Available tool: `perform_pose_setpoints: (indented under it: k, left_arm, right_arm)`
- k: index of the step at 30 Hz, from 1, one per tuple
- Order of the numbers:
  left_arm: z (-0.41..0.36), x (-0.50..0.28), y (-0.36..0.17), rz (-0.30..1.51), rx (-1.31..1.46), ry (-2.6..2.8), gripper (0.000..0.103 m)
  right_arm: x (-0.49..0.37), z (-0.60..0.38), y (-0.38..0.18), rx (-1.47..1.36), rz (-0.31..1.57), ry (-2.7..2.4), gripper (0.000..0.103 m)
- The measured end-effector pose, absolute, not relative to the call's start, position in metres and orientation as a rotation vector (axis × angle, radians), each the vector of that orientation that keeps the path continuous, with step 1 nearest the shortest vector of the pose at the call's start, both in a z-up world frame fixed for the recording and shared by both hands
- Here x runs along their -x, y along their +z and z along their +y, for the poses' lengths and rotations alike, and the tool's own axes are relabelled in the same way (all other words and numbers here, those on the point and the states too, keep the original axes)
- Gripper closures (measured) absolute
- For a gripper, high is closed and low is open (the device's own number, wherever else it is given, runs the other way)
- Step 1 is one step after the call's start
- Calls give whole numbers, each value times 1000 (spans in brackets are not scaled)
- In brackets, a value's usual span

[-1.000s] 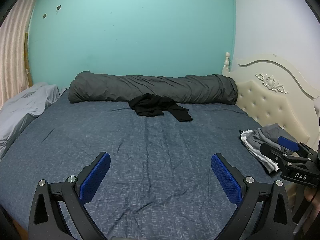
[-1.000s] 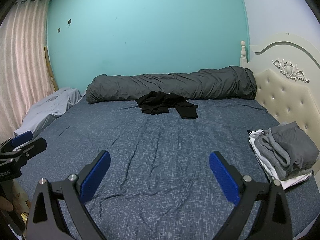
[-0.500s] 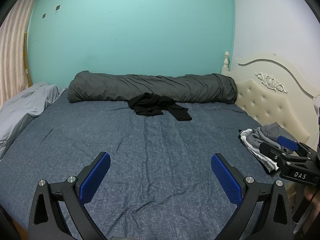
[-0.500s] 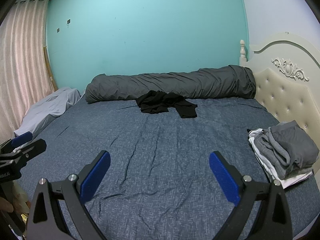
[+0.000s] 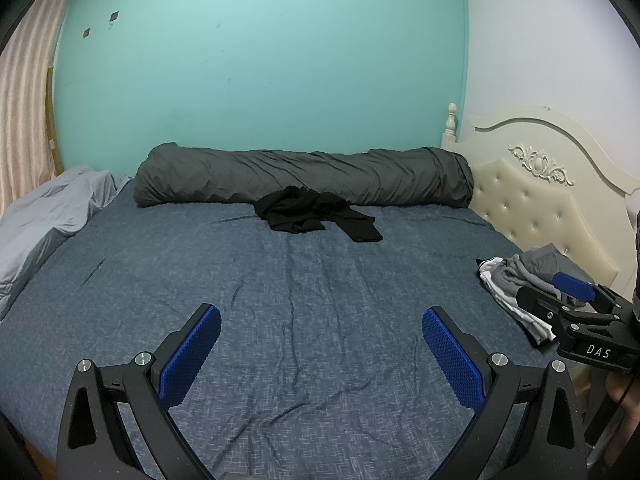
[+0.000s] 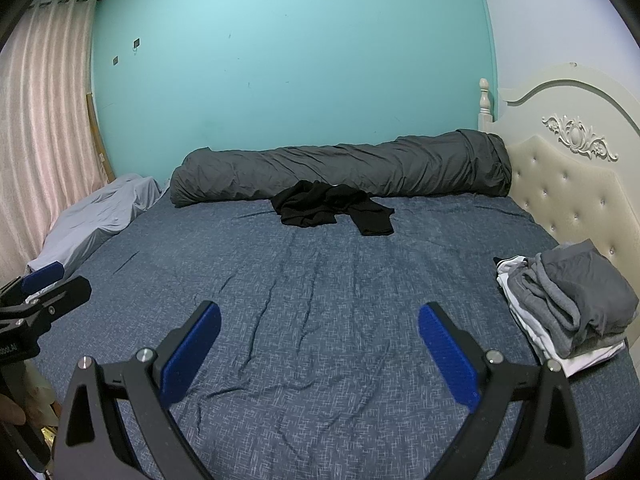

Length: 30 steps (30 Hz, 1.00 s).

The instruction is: Fold clothes

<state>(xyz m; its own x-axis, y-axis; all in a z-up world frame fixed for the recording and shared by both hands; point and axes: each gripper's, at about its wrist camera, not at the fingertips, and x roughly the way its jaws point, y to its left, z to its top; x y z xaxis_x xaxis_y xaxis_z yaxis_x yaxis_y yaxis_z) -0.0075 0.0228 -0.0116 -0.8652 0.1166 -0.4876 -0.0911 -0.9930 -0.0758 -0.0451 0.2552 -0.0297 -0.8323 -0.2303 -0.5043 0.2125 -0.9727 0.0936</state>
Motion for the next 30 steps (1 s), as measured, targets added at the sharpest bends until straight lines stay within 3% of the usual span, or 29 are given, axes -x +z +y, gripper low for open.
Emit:
perform_pose_setpoints:
  k: [18, 30]
  left_arm:
    - [22, 40, -41, -116, 840, 2924, 0]
    - [9, 174, -118, -137, 971, 2951, 0]
  right_arm:
    - [61, 259, -47, -827, -46, -2794, 3]
    - [165, 260, -126, -946, -50, -2727, 3]
